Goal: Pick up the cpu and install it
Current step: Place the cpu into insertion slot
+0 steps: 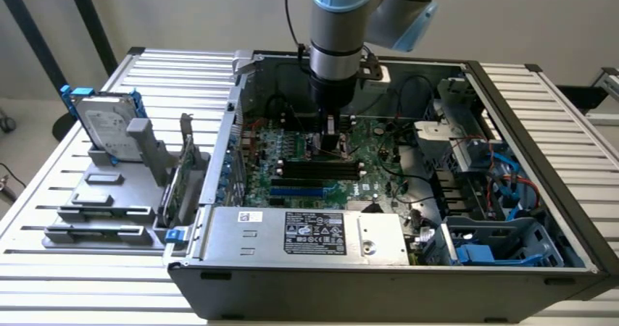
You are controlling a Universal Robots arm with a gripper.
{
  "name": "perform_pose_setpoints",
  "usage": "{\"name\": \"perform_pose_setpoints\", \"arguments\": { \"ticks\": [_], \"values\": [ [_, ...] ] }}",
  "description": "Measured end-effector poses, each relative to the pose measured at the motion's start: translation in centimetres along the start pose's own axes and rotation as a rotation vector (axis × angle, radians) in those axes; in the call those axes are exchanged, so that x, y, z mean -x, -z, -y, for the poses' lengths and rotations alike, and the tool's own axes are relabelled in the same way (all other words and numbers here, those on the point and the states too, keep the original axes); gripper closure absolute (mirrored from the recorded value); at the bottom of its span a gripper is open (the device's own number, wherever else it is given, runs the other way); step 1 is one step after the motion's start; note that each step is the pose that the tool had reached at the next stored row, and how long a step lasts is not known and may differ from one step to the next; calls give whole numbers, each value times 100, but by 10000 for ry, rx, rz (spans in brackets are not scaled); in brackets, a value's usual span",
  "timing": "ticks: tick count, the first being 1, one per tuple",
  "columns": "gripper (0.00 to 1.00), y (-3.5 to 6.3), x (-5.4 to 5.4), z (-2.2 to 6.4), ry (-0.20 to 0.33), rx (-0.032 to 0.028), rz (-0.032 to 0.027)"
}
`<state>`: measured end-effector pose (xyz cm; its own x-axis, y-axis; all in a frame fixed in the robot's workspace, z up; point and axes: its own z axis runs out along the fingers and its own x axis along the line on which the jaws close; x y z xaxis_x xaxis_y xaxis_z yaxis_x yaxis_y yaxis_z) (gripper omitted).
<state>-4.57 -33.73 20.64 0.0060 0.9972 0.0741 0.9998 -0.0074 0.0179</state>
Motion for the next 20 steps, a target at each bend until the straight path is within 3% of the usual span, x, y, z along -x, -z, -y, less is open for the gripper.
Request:
{"name": "perform_pose_setpoints", "arguments": {
  "ticks": [20],
  "values": [
    [45,-48,-1,-5,-14,1,0]
  ]
}}
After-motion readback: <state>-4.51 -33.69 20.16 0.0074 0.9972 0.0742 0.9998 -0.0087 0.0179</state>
